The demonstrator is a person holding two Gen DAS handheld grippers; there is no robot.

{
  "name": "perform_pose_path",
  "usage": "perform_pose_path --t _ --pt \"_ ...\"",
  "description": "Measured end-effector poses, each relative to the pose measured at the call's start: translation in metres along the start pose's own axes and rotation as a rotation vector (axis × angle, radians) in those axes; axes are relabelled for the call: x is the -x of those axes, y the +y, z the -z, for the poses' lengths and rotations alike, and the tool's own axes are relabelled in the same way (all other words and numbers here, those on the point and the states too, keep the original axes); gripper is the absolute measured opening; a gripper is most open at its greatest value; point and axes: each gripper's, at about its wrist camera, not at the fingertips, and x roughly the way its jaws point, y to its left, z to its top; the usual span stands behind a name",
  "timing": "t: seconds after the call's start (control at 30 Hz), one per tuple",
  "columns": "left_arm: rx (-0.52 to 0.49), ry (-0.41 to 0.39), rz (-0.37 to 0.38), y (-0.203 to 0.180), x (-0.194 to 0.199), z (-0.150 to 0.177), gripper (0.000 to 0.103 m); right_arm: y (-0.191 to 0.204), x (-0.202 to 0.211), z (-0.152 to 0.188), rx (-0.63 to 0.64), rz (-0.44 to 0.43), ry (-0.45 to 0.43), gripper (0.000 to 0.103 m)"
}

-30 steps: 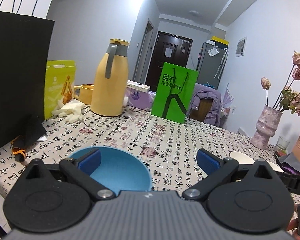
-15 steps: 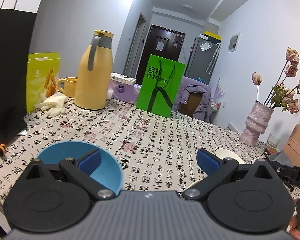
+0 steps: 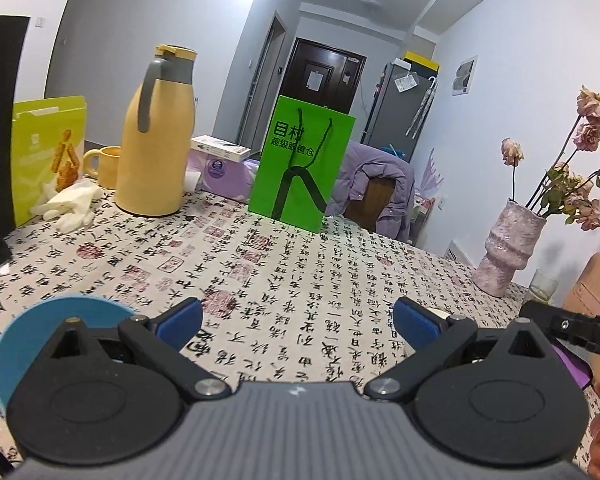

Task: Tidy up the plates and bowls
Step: 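Withdraw both grippers and move them toward the white bowls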

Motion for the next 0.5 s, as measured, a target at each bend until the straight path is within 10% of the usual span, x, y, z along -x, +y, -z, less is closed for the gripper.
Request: perform_pose_path --t 0.5 --pt "-0.054 0.057 -0.019 -0.049 -0.062 -0.012 0.103 -0.06 -0.055 -0.05 0.003 0.061 0.083 0.103"
